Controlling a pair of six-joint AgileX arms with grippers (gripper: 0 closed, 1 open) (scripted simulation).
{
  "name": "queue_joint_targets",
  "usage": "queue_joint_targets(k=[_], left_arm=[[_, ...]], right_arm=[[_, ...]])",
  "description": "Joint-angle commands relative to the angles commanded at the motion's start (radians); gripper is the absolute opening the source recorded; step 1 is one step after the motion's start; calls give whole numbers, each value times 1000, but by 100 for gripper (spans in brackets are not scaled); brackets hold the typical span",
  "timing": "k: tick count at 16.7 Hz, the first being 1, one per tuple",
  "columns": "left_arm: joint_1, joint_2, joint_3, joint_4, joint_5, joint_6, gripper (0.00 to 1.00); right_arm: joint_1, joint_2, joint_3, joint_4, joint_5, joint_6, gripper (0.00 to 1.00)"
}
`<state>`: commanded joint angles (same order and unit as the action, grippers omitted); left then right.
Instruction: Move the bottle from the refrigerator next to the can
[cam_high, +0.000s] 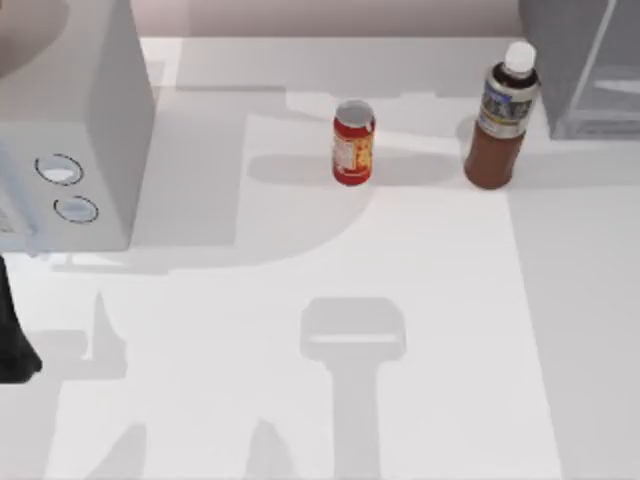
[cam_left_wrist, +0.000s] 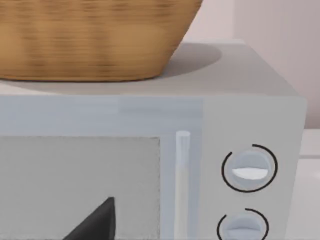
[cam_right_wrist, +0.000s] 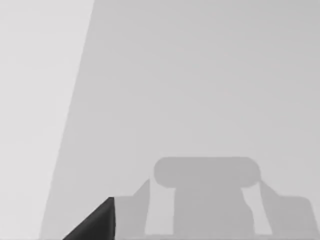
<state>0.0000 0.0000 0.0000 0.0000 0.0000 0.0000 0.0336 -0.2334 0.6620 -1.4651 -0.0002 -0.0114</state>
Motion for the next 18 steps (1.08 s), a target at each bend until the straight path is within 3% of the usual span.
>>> queue_joint_targets(k=[3, 7, 18], left_arm=[[0, 0, 0, 0, 0, 0, 100], [0, 0, 0, 0, 0, 0, 100], [0, 0, 0, 0, 0, 0, 100]], right_arm=[[-61, 62, 37, -13, -34, -62, 100], [-289, 293, 150, -62, -158, -294, 100], [-1317, 1476, 524, -120, -669, -1474, 100]])
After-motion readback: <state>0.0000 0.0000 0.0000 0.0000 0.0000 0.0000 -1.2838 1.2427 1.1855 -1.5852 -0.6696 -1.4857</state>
